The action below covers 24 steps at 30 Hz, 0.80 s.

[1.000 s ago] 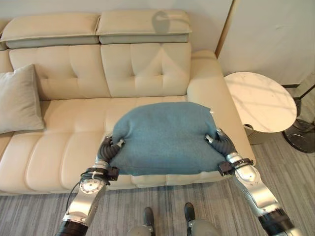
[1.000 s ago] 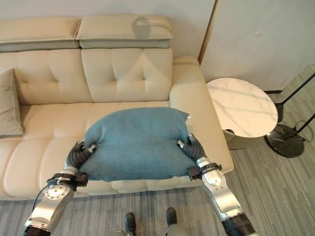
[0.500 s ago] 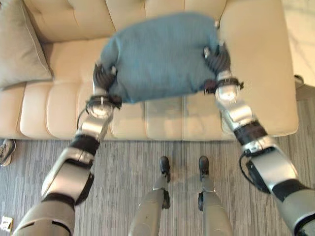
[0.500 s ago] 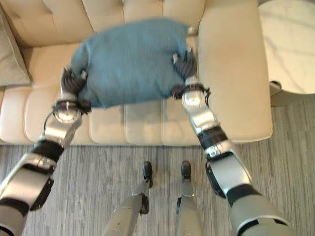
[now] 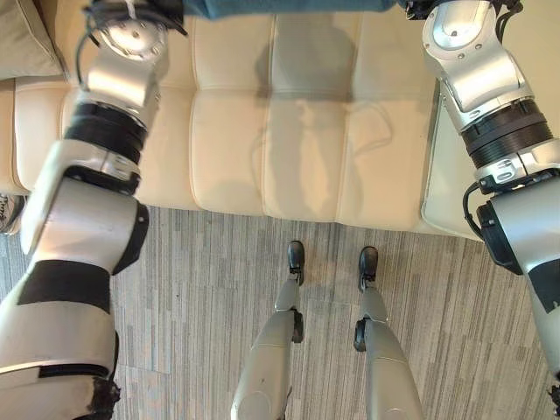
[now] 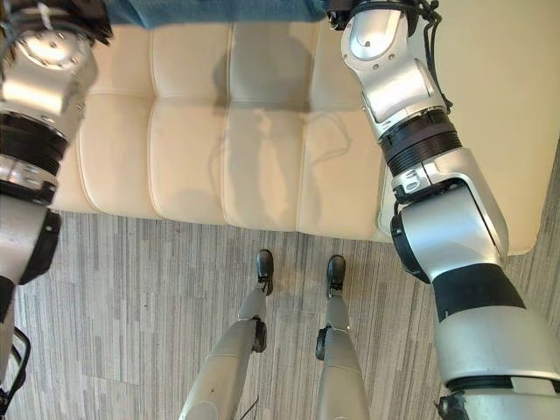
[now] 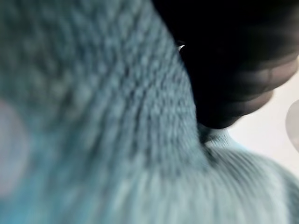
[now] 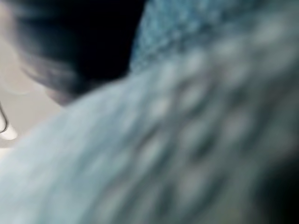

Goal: Pick up all the scattered cushions and arrange them neatly on the sofa.

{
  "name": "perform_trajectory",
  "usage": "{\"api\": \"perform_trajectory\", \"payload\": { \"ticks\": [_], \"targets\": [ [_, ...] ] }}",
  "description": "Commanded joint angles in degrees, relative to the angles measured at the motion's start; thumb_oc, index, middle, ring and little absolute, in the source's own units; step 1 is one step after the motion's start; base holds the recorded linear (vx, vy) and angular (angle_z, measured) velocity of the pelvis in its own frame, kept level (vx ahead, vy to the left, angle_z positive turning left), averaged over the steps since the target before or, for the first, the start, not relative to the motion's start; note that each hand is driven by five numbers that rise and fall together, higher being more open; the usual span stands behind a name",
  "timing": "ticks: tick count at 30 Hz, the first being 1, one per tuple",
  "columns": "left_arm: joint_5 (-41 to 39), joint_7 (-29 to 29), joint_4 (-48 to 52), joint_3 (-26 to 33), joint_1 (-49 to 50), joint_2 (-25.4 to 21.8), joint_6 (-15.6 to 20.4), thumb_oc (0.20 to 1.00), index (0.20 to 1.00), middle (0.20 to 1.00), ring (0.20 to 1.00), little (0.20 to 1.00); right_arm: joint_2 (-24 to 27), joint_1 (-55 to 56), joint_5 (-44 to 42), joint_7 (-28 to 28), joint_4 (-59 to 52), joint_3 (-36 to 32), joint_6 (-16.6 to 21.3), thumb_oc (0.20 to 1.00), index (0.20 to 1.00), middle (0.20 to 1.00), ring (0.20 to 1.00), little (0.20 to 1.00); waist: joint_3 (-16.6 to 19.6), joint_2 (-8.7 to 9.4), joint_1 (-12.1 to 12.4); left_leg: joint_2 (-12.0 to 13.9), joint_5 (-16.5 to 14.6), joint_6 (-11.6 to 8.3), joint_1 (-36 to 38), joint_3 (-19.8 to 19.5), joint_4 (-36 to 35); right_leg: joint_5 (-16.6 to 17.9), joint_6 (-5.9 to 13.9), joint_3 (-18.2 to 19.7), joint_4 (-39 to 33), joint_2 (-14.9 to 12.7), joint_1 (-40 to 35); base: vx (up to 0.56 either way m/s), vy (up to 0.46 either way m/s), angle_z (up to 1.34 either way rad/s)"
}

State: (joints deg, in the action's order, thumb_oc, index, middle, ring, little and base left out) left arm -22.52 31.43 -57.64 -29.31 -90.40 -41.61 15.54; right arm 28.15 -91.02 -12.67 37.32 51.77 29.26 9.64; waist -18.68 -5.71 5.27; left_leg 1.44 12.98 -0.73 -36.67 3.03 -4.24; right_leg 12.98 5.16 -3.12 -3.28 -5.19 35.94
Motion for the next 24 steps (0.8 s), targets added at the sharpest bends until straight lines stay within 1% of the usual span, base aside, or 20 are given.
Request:
{"api": "perform_trajectory", "payload": {
  "ticks": [1, 2, 3, 4, 5, 6, 7, 8, 10, 11, 12, 13, 15, 18, 21, 22, 23, 24],
  "targets": [
    [-2.74, -1.1, -5.25, -4.88, -10.19, -6.3, 1.87, 1.0, 1.0, 1.0, 1.0, 1.0, -1.63, -5.13, -3.82, -6.23, 2.94, 1.92, 3.23, 1.0, 1.0, 1.0, 1.0, 1.0, -0.15, 3.2, 2.55, -3.48, -7.26, -2.53, -1.72, -0.34, 4.97, -7.26, 5.56, 1.65, 8.94, -5.45, 3.32, -0.06, 0.031, 0.01],
    [-3.84, -5.08, -9.43, -5.89, -7.67, -7.15, -0.27, 1.0, 1.0, 1.0, 1.0, 1.0, -4.26, -0.47, -6.4, -10.91, 4.02, 2.5, 2.85, 1.0, 1.0, 1.0, 1.0, 1.0, -1.22, 3.35, 2.38, -3.5, -8.3, -1.97, -3.28, 0.24, 8.1, -6.93, 5.37, 1.92, 9.41, -5.63, 3.86, -0.06, 0.036, -0.03],
    [-4.07, -6.89, -10.81, -6.4, -6.75, -7.55, -1.15, 1.0, 1.0, 1.0, 1.0, 1.0, -5.05, 1.36, -7.34, -12.58, 4.33, 2.78, 2.62, 1.0, 1.0, 1.0, 1.0, 1.0, -1.54, 3.47, 2.22, -3.4, -8.77, -1.84, -4.08, 0.32, 9.51, -6.85, 5.3, 2.05, 9.67, -5.64, 4.17, -0.05, 0.033, -0.06],
    [-4.12, -6.97, -10.87, -6.43, -6.74, -7.58, -1.12, 1.0, 1.0, 1.0, 1.0, 1.0, -5.06, 1.41, -7.36, -12.61, 4.32, 2.77, 2.63, 1.0, 1.0, 1.0, 1.0, 1.0, -1.44, 3.49, 2.21, -3.39, -8.87, -1.84, -4.22, 0.33, 9.68, -6.86, 5.31, 2.07, 9.69, -5.63, 4.25, -0.03, 0.014, 0.0],
    [-3.65, -8.23, -11.45, -6.8, -5.55, -8.02, -1.77, 1.0, 1.0, 1.0, 1.0, 1.0, -5.84, 3.55, -7.51, -14.15, 4.3, 3.25, 2.21, 1.0, 1.0, 1.0, 1.0, 1.0, -1.81, 3.68, 2.2, -3.41, -9.17, -1.7, -4.68, 0.23, 10.55, -6.85, 5.21, 2.19, 9.66, -5.58, 4.24, -0.02, 0.01, 0.14],
    [-3.19, -9.22, -11.76, -6.51, -3.74, -8.19, -2.49, 1.0, 1.0, 1.0, 1.0, 1.0, -6.11, 5.57, -7.26, -15.5, 3.58, 3.8, 1.94, 1.0, 1.0, 1.0, 1.0, 1.0, -2.1, 3.79, 2.09, -3.33, -9.45, -1.62, -4.93, 0.22, 11.24, -6.81, 5.16, 2.04, 9.62, -5.63, 4.22, -0.05, 0.004, 0.16],
    [-2.84, -10.62, -12.21, -5.34, 0.28, -8.77, -3.35, 1.0, 1.0, 1.0, 1.0, 1.0, -6.17, 8.31, -6.47, -17.45, 1.99, 4.83, 1.49, 1.0, 1.0, 1.0, 1.0, 1.0, -2.85, 4.3, 1.64, -2.99, -9.54, -1.77, -5.49, 0.29, 11.89, -6.58, 5.12, 1.92, 9.37, -5.6, 4.08, 0.0, 0.0, 0.0],
    [-2.81, -10.59, -12.13, -5.21, 0.46, -8.77, -3.37, 1.0, 1.0, 1.0, 1.0, 1.0, -6.17, 8.4, -6.45, -17.44, 1.93, 4.89, 1.46, 1.0, 1.0, 1.0, 1.0, 1.0, -2.78, 4.24, 1.61, -2.99, -9.55, -1.77, -5.51, 0.27, 11.9, -6.57, 5.12, 1.9, 9.35, -5.6, 4.07, -0.03, -0.007, -0.33],
    [-2.67, -11.09, -12.56, -3.44, 4.24, -8.71, -3.82, 1.0, 1.0, 1.0, 1.0, 1.0, -5.37, 9.85, -6.06, -17.67, 0.86, 4.85, 1.53, 1.0, 1.0, 1.0, 1.0, 1.0, -3.28, 4.66, 1.02, -2.83, -9.43, -2.03, -5.49, 0.3, 11.8, -6.2, 5.11, 1.69, 8.95, -5.53, 3.81, -0.03, 0.0, -0.14],
    [-3.46, -11.23, -12.13, -0.29, 9.16, -8.79, -3.69, 1.0, 1.0, 1.0, 1.0, 1.0, -4.45, 11.18, -6.3, -17.31, -0.19, 3.73, 1.78, 1.0, 1.0, 1.0, 1.0, 1.0, -3.98, 5.24, 0.68, -2.64, -9.34, -2.14, -5.17, 0.25, 11.61, -5.97, 5.09, 1.48, 8.53, -5.4, 3.4, -0.03, 0.005, 0.14],
    [-3.43, -11.19, -12.03, -0.14, 9.35, -8.8, -3.71, 1.0, 1.0, 1.0, 1.0, 1.0, -4.45, 11.23, -6.29, -17.3, -0.22, 3.8, 1.77, 1.0, 1.0, 1.0, 1.0, 1.0, -3.96, 5.18, 0.64, -2.63, -9.34, -2.14, -5.13, 0.25, 11.6, -5.96, 5.09, 1.48, 8.51, -5.39, 3.36, -0.04, 0.001, -0.02],
    [-4.43, -11.15, -10.41, 2.88, 14.1, -8.6, -3.05, 1.0, 1.0, 1.0, 1.0, 1.0, -2.57, 11.54, -6.07, -16.92, -1.96, 2.85, 1.78, 1.0, 1.0, 1.0, 1.0, 1.0, -4.47, 5.85, 0.55, -2.45, -9.23, -2.31, -4.6, 0.24, 11.35, -5.67, 5.12, 1.48, 8.21, -5.19, 2.83, -0.02, -0.004, -0.05],
    [-5.1, -11.03, -9.25, 4.53, 16.5, -8.3, -2.77, 1.0, 1.0, 1.0, 1.0, 1.0, -2.0, 11.99, -6.0, -16.71, -3.01, 2.49, 1.79, 1.0, 1.0, 1.0, 1.0, 1.0, -4.47, 5.94, 0.42, -2.39, -9.27, -2.32, -4.24, 0.33, 11.24, -5.58, 5.12, 1.48, 8.1, -5.15, 2.51, -0.01, -0.003, -0.02],
    [-6.06, -11.19, -2.99, 8.48, 23.82, -8.19, -0.96, 1.0, 1.0, 1.0, 1.0, 1.0, 0.96, 13.78, -5.99, -16.49, -7.15, 0.28, 2.16, 1.0, 1.0, 1.0, 1.0, 1.0, -4.48, 6.35, 0.31, -2.39, -9.47, -2.39, -2.45, 0.61, 10.82, -5.58, 4.91, 1.7, 7.85, -4.94, 1.12, -0.02, 0.002, -0.1],
    [-7.03, -11.65, 8.08, 13.68, 33.28, -8.28, 1.63, 1.0, 1.0, 1.0, 1.0, 1.0, 4.41, 18.26, -4.86, -16.74, -15.15, -2.89, 2.56, 1.0, 1.0, 1.0, 1.0, 1.0, -3.85, 6.53, 0.33, -2.51, -9.7, -2.52, 0.36, 0.85, 10.08, -5.9, 4.64, 1.52, 7.58, -4.82, -1.21, -0.01, -0.021, -0.1],
    [-7.96, -12.49, 15.86, 17.59, 39.76, -7.55, 3.36, 1.0, 1.0, 1.0, 1.0, 1.0, 6.88, 22.83, -3.76, -17.64, -21.19, -5.69, 2.87, 1.0, 1.0, 1.0, 1.0, 1.0, -3.18, 6.75, 0.45, -2.69, -9.84, -2.7, 2.42, 1.11, 9.36, -6.16, 4.51, 1.23, 7.15, -4.82, -3.08, 0.0, -0.029, -0.13],
    [-7.85, -12.41, 16.24, 17.88, 40.33, -7.48, 3.25, 1.0, 1.0, 1.0, 1.0, 1.0, 6.85, 23.17, -3.68, -17.62, -21.49, -5.69, 2.73, 1.0, 1.0, 1.0, 1.0, 1.0, -3.13, 6.69, 0.38, -2.68, -9.82, -2.71, 2.66, 1.11, 9.23, -6.16, 4.51, 1.23, 7.07, -4.82, -3.29, 0.01, -0.045, -0.11],
    [-7.8, -13.62, 23.3, 21.51, 47.29, -6.61, 4.11, 1.0, 1.0, 1.0, 1.0, 1.0, 8.79, 29.71, -2.51, -19.11, -28.38, -8.95, 3.3, 1.0, 1.0, 1.0, 1.0, 1.0, -2.47, 6.8, 0.22, -2.75, -9.95, -2.85, 4.7, 1.26, 8.79, -6.28, 4.47, 0.71, 6.6, -4.94, -5.34, 0.02, -0.037, -0.05]
  ]
}}
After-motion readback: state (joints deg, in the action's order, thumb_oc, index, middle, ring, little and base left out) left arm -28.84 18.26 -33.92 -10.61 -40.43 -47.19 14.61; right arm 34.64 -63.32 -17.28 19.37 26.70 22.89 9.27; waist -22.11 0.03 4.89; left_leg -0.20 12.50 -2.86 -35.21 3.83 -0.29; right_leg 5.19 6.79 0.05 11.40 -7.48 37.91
